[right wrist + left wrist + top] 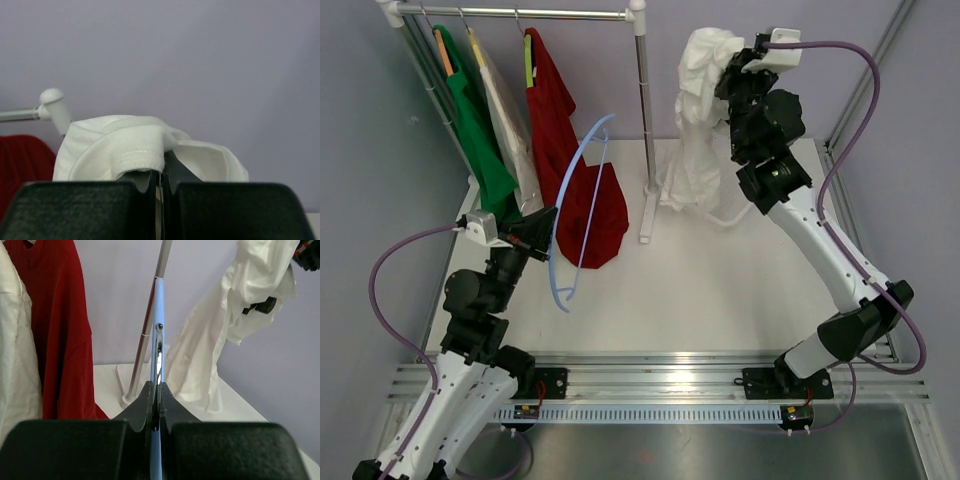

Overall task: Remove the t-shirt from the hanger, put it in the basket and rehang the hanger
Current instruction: Place the tshirt into the basket

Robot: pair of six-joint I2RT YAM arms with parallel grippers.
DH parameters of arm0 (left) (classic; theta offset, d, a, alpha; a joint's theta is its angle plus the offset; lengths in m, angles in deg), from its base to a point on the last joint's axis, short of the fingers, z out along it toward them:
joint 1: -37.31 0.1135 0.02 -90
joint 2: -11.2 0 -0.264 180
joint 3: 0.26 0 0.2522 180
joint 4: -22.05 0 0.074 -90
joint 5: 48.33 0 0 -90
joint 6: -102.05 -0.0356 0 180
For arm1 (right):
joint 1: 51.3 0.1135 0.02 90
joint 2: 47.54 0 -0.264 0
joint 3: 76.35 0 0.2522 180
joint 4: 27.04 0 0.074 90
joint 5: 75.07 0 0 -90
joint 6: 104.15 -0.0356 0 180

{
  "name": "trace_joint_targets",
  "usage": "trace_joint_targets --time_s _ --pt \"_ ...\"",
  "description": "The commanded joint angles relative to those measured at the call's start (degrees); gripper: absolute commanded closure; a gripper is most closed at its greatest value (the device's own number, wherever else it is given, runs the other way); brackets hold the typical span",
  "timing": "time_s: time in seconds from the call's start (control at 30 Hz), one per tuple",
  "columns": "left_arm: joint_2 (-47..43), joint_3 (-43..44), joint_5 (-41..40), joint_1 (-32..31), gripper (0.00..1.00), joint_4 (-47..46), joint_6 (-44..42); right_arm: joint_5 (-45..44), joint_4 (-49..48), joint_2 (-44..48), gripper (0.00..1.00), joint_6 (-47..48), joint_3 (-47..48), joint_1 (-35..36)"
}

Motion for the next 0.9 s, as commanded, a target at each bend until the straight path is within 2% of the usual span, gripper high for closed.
trace_joint_targets --time_s 0.0,0.07,0.2,0.37,0.47,0.7,0.87 --pt "-0.11 2.56 1.56 0.05 1.00 -4.56 0.64 -4.04 -6.08 -2.70 1.00 -1.84 7.87 -2.25" --pt "-0.11 2.56 1.56 0.05 1.00 -4.73 0.73 -4.57 -4.93 -4.20 1.00 -0.45 12.36 -2.61" --pt "0.41 2.65 1.65 0.05 1.00 -4.73 0.73 -5.80 -6.86 -7.01 1.00 -0.08 13.34 -4.45" --pt "1.20 3.17 1.65 0.05 1.00 -4.21 0.55 -1.59 0.52 -10.44 1.00 -8.50 17.29 -9.71" --pt "1.20 3.26 1.65 0.05 1.00 -4.03 0.47 -3.07 -1.32 -11.15 1.00 -10.97 14.40 -11.04" --pt "1.03 3.00 1.65 0.05 1.00 -4.03 0.73 -1.77 -3.35 -11.49 1.00 -18.09 0.44 -15.34" --pt "1.47 3.00 2.09 0.05 1.00 -4.03 0.73 6.66 -0.45 -16.24 1.00 -27.58 -3.27 -20.88"
